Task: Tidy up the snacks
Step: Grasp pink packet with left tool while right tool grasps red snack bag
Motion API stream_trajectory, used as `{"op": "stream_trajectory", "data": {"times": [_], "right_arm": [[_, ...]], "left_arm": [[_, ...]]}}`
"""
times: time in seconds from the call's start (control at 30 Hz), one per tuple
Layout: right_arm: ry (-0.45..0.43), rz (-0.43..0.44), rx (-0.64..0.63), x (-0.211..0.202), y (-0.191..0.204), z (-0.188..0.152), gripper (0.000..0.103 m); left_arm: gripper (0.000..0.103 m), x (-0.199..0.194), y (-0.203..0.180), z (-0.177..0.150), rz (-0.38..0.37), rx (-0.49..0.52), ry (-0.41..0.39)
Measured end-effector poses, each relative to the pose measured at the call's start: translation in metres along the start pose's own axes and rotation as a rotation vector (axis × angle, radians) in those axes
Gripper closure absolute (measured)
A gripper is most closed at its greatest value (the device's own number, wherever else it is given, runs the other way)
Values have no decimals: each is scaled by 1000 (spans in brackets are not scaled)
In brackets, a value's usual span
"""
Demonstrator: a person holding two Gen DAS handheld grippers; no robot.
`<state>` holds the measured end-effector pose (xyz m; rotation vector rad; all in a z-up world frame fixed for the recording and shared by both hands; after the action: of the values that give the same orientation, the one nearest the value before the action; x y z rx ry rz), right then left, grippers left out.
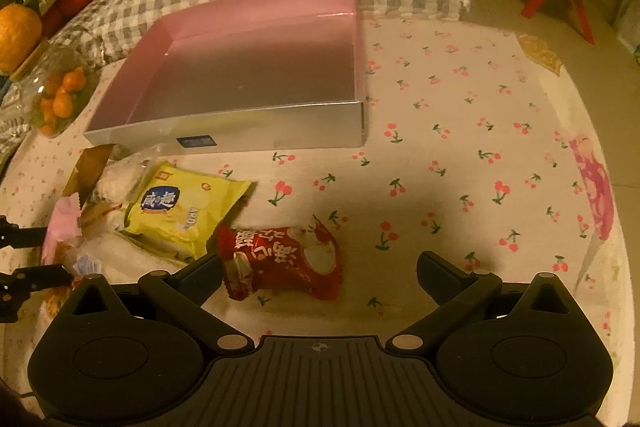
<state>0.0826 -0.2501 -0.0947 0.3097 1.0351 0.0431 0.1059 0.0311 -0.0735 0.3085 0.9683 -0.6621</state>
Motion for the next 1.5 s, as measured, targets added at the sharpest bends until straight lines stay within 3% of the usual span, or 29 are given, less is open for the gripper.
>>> {"op": "stream_trajectory", "data": {"times": [0.27, 0.37, 0.5, 0.7, 0.87, 1.0, 1.2, 1.27, 1.3, 1.37, 1.4, 1.43, 1.5], "right_arm": [[-13, -13, -74, 7, 14, -8, 1], [-23, -15, -74, 8, 15, -9, 7], [-16, 4, -61, 8, 15, -9, 30], [-15, 33, -33, 4, 12, -6, 67], [-5, 56, -19, 1, 13, -6, 68], [-10, 77, -6, -5, 12, -3, 82], [-7, 89, 14, -11, 10, -1, 81], [-18, 83, 18, -13, 9, 0, 75], [-20, 80, 18, -13, 8, 1, 70], [-21, 77, 20, -12, 7, 2, 47], [-35, 68, 25, -12, 5, 3, 29], [-47, 61, 24, -11, 5, 4, 22], [-58, 40, 15, -8, 4, 7, 21]], "left_arm": [[57, 5, 2, -6, 10, -37, 37], [62, 4, 0, -7, 17, -32, 42], [71, -3, -1, -6, 16, -41, 26], [73, -4, 0, -5, 2, -109, 26], [74, -8, 0, -4, 8, -130, 25], [74, -13, 0, -2, 8, -140, 16], [74, -20, -1, 0, 3, -151, 1], [74, -21, -3, 1, 1, -151, -2], [74, -22, -4, 1, 0, -150, -4], [74, -22, -5, 2, -1, -149, -6], [74, -22, -6, 2, -2, -149, -6], [74, -22, -6, 2, -4, -150, -6], [74, -21, -8, 3, -5, -150, -4]]}}
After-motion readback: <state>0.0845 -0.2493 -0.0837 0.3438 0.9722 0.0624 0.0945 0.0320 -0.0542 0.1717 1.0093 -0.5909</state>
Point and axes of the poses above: each gripper's, at about its wrist camera, not at the fingertips, and x roughly the way its jaws point, y to its left, z to its top, the point moved 6 cm from there along x, roughly the way its jaws point, and after that the axes turned 9 degrees about x, right-handed, at the moved point
